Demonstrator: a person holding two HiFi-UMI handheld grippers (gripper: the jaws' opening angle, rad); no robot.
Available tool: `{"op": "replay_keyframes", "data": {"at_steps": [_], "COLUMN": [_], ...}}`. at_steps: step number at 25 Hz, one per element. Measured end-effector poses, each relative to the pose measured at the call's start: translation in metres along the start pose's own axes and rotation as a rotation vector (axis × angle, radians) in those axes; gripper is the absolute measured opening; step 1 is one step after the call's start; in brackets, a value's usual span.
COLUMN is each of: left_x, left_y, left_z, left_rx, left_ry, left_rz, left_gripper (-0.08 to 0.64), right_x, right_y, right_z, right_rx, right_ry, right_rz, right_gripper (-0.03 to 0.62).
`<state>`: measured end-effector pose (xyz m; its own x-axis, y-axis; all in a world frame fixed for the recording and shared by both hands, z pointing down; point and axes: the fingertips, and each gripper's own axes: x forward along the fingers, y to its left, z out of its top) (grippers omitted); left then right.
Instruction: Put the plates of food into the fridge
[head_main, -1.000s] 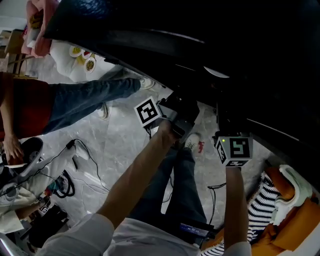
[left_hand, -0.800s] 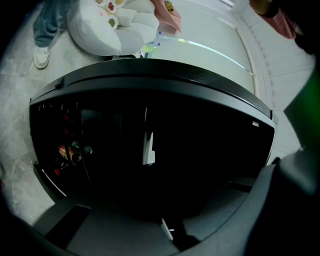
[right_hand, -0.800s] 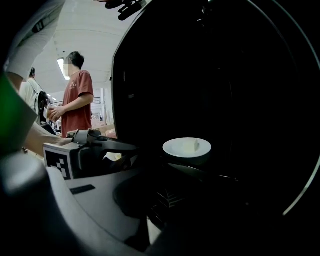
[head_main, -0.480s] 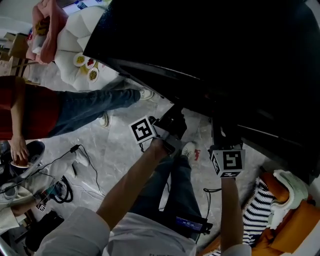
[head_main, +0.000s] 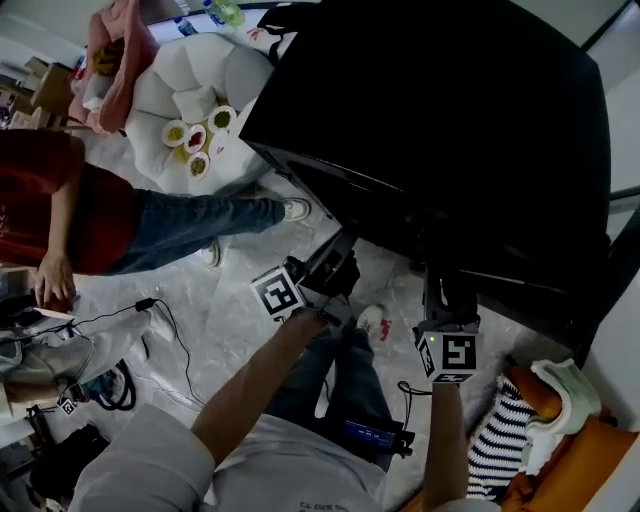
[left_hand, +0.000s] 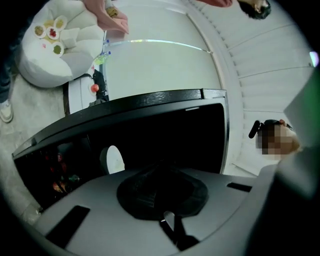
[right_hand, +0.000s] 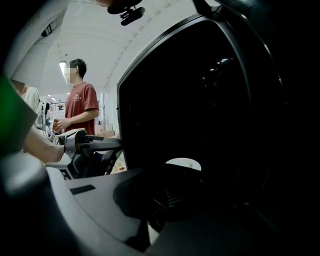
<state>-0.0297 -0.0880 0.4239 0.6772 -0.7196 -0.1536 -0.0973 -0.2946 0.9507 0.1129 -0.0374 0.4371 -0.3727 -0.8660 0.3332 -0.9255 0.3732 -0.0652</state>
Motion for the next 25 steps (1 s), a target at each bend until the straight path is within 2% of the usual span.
{"op": "replay_keyframes", "data": {"at_steps": [6, 11, 13, 16, 18, 22, 25], "left_x": [0.004, 0.008, 0.005, 0.001, 0.000, -0.002, -0.003], "left_y": [-0.038, -0.077, -0.086, -0.087, -0.088, -0.108, -0.120], "left_z": [-0.008, -0.030, -0.035, -0.038, -0.040, -0.057, -0.052], "left_rx": [0.226, 0.415, 0.522, 0.742, 0.835, 0.929, 0.888], "left_ry": [0.121, 0.269, 0.308, 0.351, 0.379, 0.473, 0.430], "left_rz": [-0.034, -0.124, -0.114, -0.054, -0.035, -0.121, -0.129], "left_gripper": [0.005, 0.005, 0.005, 0.005, 0.004, 0.003, 0.004], "right_x": [-0.012, -0.024, -0.032, -0.040, -0.043, -0.050, -0.057], "right_y": [0.007, 0.007, 0.007, 0.008, 0.009, 0.014, 0.014], "right_z": [0.024, 0.044, 0.050, 0.056, 0.059, 0.066, 0.068], "right_rx": [-0.007, -0.021, -0.019, -0.011, -0.005, 0.037, 0.059], "right_ry": [-0.026, -0.047, -0.047, -0.050, -0.057, -0.078, -0.083], "right_rz": [0.007, -0.002, -0.015, -0.037, -0.043, -0.043, -0.062], "right_gripper": [0.011, 0.011, 0.011, 0.011, 0.011, 0.011, 0.011]}}
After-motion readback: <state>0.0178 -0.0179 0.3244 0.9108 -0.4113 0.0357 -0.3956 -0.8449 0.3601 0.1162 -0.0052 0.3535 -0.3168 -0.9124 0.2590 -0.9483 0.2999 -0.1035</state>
